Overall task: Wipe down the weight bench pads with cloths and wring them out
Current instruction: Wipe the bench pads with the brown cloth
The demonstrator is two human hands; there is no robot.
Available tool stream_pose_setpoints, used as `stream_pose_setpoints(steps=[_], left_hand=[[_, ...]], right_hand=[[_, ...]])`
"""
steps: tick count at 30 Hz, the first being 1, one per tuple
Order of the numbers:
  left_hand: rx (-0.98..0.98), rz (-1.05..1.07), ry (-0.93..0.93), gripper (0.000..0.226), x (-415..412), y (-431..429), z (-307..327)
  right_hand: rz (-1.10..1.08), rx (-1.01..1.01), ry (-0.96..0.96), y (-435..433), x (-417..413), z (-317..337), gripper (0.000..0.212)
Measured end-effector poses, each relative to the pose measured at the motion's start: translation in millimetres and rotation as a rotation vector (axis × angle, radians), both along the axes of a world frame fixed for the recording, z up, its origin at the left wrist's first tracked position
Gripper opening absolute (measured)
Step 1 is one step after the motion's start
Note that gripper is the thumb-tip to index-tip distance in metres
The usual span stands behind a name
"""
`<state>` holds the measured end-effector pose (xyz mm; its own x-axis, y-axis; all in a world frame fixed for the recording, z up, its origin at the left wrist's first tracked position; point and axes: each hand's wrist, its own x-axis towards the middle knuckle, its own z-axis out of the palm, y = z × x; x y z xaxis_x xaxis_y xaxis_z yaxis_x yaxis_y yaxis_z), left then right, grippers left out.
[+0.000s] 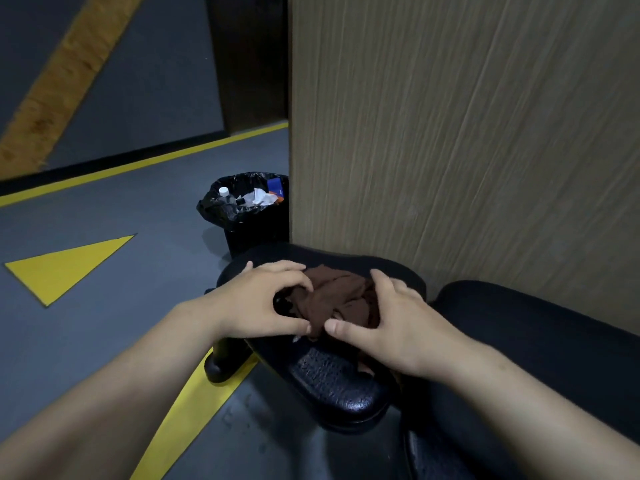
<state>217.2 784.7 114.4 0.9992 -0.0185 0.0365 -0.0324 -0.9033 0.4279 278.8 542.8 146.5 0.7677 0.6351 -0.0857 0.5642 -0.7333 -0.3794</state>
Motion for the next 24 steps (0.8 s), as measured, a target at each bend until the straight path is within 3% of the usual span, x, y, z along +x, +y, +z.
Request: stream_pose_setpoints(steps=[2, 7, 14, 17, 19, 21, 24], left_hand=[[0.021, 0.001, -0.064, 0.053, 2.3, -1.2, 1.1], [0.180, 0.154, -0.182, 0.044, 7.9, -6.1, 7.6], [0.149, 0.306, -0.209, 0.030, 23.0, 12.7, 3.2], [0.211, 0.251, -0.109, 0.048, 23.9, 29.2, 13.0], [0.221, 0.139, -0.017, 0.085, 25.7, 36.5, 23.5], [0.216, 0.024, 0.095, 0.115, 36.5, 34.0, 32.9], [0.148, -0.128, 0.229, 0.110, 59.8, 18.1, 41.9]], right_hand=[[-0.039, -0.031, -0.064, 3.5, -0.6, -11.1, 0.112], [-0.065, 0.045, -0.194, 28.6, 8.0, -13.6, 0.059], [-0.076, 0.094, -0.271, 67.2, 31.3, -18.4, 0.061], [-0.028, 0.111, -0.173, 60.6, 41.1, -15.0, 0.085], [-0.032, 0.041, -0.161, 48.6, 45.3, -9.5, 0.104], [-0.053, -0.006, -0.189, 41.9, 47.1, -7.0, 0.102], [-0.032, 0.017, -0.183, 51.9, 44.6, -10.2, 0.087]])
